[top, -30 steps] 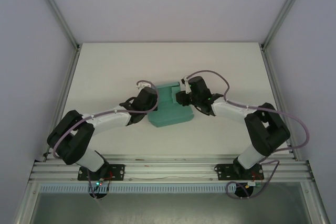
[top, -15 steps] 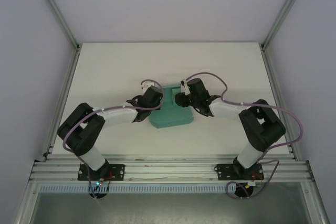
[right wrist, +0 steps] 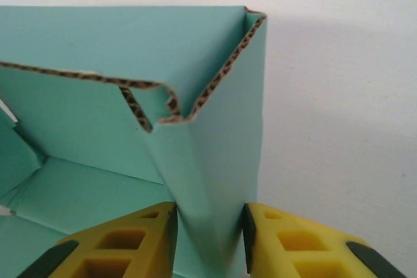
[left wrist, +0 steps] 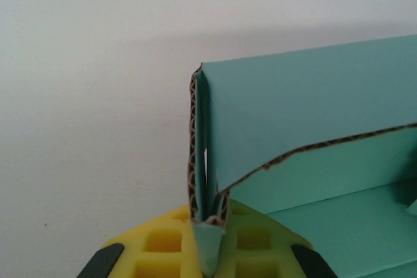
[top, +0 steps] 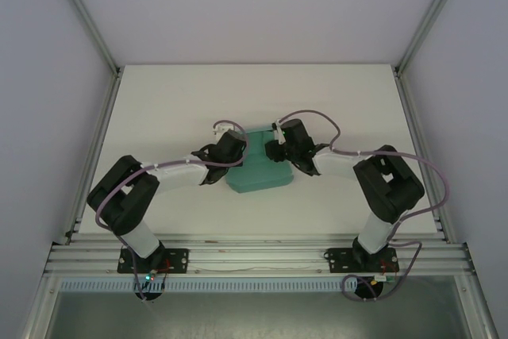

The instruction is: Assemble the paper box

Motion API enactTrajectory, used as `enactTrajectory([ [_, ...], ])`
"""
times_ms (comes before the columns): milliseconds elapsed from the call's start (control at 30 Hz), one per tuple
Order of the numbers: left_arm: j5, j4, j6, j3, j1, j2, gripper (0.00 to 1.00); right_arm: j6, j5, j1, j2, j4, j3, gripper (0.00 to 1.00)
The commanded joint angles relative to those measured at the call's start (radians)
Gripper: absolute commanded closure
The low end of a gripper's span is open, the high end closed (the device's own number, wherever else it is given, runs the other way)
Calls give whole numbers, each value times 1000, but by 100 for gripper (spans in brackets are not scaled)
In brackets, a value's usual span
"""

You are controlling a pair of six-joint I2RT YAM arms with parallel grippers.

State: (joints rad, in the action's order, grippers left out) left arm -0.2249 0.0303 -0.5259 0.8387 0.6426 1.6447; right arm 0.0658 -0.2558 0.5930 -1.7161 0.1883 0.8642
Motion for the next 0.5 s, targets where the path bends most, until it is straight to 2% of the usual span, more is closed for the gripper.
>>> enactTrajectory([
  [0, 22, -19, 4, 24, 20, 33, 100, 33, 102, 7, -29, -12, 38, 74],
  [133, -6, -60, -21, 50, 24, 44, 100, 135, 317, 17, -37, -95, 66, 84],
  [233, -18, -74, -59, 61, 24, 54, 100, 210, 560, 46, -44, -204, 95, 92],
  [367, 7, -63, -81, 65, 25, 72, 100, 350, 821, 61, -132, -485, 220, 92],
  [467, 12, -64, -94, 69, 25, 85, 100, 450, 938, 60, -197, -608, 278, 92],
])
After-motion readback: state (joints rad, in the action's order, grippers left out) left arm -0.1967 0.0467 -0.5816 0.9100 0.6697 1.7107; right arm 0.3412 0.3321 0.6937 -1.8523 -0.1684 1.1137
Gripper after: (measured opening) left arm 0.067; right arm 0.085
